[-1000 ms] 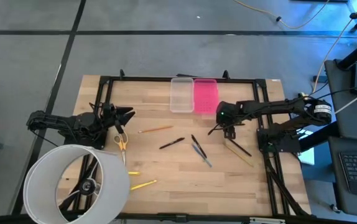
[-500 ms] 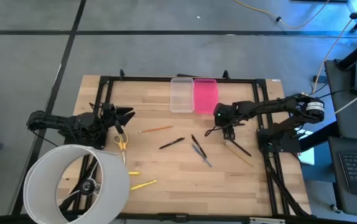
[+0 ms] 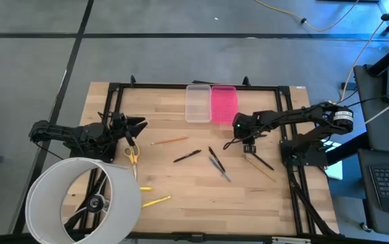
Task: Pick & place school supplies into a supply box
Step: Put the black pen into the transparent supply box, then put the orange pencil into the transparent supply box
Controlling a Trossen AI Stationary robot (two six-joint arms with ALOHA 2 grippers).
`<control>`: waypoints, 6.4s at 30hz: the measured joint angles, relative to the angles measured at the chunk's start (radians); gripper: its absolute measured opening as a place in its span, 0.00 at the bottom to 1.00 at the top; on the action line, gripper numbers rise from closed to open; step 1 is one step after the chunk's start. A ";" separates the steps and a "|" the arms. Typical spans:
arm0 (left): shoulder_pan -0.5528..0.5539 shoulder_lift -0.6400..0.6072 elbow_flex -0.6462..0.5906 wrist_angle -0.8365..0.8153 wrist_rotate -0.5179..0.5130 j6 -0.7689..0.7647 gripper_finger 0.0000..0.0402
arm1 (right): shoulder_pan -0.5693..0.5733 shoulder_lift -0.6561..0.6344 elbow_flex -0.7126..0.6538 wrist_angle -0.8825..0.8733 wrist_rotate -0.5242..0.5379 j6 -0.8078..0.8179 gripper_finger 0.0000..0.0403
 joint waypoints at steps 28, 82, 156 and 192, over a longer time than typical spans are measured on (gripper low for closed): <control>0.000 0.000 0.000 -0.008 -0.001 -0.003 0.43 | -0.006 -0.070 0.364 -0.032 -0.026 0.203 0.16; 0.000 0.000 0.000 -0.008 0.000 -0.027 0.43 | -0.223 0.482 0.478 0.830 0.131 0.868 0.17; 0.203 1.128 0.478 -0.439 0.556 0.253 0.42 | -0.222 0.165 0.479 0.454 -0.109 0.498 0.32; 0.288 1.348 0.530 -0.588 0.616 0.455 0.18 | -0.222 -0.127 0.479 0.168 -0.014 0.392 0.32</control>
